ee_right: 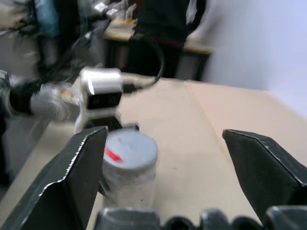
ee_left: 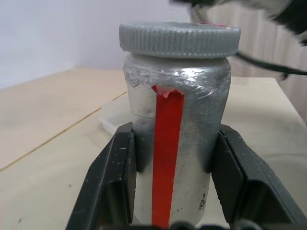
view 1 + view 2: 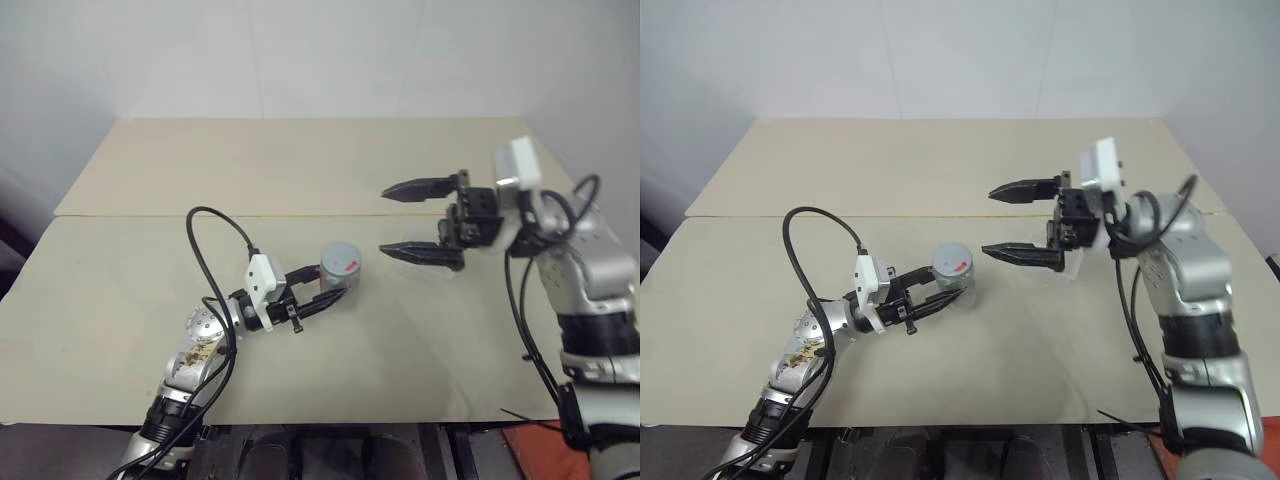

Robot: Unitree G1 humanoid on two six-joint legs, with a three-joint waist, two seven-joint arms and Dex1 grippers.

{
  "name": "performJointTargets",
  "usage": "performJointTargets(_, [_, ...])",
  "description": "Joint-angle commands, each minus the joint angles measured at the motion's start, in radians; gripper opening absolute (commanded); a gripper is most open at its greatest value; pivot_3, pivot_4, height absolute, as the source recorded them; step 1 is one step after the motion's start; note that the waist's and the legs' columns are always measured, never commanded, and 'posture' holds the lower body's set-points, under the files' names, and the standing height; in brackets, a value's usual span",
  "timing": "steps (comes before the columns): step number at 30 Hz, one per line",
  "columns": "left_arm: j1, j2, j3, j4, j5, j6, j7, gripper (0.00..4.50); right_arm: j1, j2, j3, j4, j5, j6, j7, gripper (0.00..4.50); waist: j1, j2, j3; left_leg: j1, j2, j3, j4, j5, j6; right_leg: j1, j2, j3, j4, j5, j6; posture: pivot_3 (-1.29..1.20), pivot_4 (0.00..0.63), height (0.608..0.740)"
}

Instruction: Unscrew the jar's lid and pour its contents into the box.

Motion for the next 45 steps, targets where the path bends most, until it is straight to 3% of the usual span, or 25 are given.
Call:
performJointTargets(1, [-0.054,-0.019,0.005,0.055,0.041,-0.056,0.019,1.85,0.109,0.020,-0.069,-0.312,0.033,0.117,-0.274,4.48,-0.001,0.000,0.000,0.000,0.000,0.000,0.000,0.000,0.000,0.000,0.000,0.000,0.000,0.000,0.000,0.00,0.150,0.740])
performJointTargets(3, [-0.085,-0.038,0.007,0.093,0.070,-0.076,0.051,1.85,0.182,0.111,-0.008,-0.461,-0.063,0.190,-0.529,4.48,-0.007,0.000,0.000,0.000,0.000,0.000,0.000,0.000,0.000,0.000,0.000,0.001,0.000,0.000,0.000,0.00,0.150,0.740])
performJointTargets(6, [-0.119,-0.068,0.014,0.138,0.098,-0.105,0.091,1.85,0.260,0.265,0.170,-0.576,-0.362,0.241,-0.886,4.48,-0.008,0.000,0.000,0.001,0.000,0.001,0.000,0.001,-0.002,-0.003,0.000,0.003,0.001,0.000,-0.001,0.00,0.150,0.740])
performJointTargets(11, [-0.137,-0.078,0.015,0.171,0.114,-0.133,0.099,1.85,0.313,0.419,0.333,-0.610,-0.581,0.262,-1.110,4.48,-0.008,0.000,0.000,-0.002,-0.002,0.003,0.000,0.002,-0.003,-0.007,0.000,0.004,0.004,0.000,-0.001,0.00,0.150,0.740])
performJointTargets(24, [-0.132,-0.082,0.015,0.152,0.111,-0.131,0.120,1.85,0.299,0.515,0.342,-0.561,-0.580,0.270,-1.071,4.48,-0.017,0.000,0.000,-0.004,-0.002,0.001,0.000,0.003,-0.004,-0.007,0.004,0.002,0.003,0.000,-0.001,0.00,0.150,0.740])
performJointTargets(45, [-0.108,-0.078,0.003,0.128,0.113,-0.123,0.137,1.85,0.293,0.543,0.312,-0.498,-0.605,0.233,-1.050,4.48,-0.023,0.000,0.000,-0.004,-0.002,0.001,0.000,0.003,-0.004,-0.007,0.004,0.002,0.003,0.000,-0.001,0.00,0.150,0.740])
